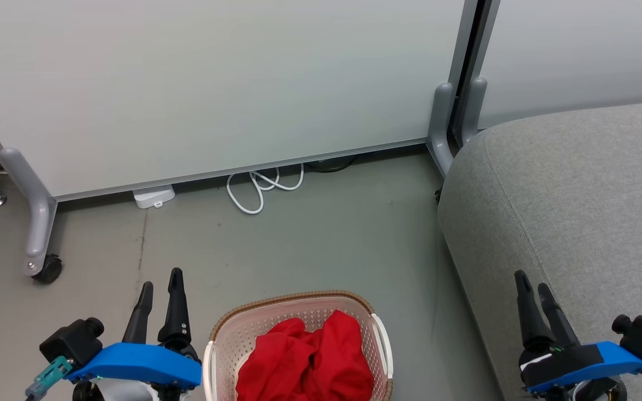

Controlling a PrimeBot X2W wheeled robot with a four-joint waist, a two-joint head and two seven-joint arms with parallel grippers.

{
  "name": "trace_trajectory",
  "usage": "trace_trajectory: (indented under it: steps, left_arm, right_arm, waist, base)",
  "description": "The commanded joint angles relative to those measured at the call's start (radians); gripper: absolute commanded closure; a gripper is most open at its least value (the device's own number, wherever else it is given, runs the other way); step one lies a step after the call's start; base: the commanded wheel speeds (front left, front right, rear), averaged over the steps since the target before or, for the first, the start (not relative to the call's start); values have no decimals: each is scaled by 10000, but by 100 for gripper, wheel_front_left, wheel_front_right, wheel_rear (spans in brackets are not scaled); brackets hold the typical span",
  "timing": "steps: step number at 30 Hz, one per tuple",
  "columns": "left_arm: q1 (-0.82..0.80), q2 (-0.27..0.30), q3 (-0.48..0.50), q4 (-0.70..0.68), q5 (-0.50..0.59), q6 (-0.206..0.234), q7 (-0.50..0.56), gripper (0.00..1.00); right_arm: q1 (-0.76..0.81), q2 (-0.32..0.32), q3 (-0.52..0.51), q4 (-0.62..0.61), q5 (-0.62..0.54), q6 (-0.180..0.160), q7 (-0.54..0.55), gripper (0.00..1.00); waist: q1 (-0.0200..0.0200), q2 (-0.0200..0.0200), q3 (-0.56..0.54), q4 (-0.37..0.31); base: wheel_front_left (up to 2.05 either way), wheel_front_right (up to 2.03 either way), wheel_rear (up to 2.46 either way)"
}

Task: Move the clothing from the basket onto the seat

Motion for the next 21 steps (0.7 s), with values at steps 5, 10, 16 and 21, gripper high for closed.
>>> trace_trajectory:
  steps: [5,10,16,21]
  left_arm:
    - [-268,133,-162,-192,827,75,-227,0]
    - [-249,164,-237,-103,1351,72,-376,0]
    - [-278,185,-332,-26,1958,27,-541,0]
    - [-270,186,-360,31,2426,36,-668,0]
  right_arm:
    - [-223,-77,81,-122,-873,23,-216,0]
    - [-213,-81,116,-129,-1509,24,-307,0]
    - [-212,-86,127,-172,-2249,26,-391,0]
    - [-216,-90,139,-216,-2834,26,-455,0]
  waist:
    - [0,0,4,8]
    - [0,0,-5,16]
    - [0,0,7,30]
    - [0,0,20,27]
  base:
    - [0,0,0]
    - [0,0,0]
    - [0,0,0]
    - [0,0,0]
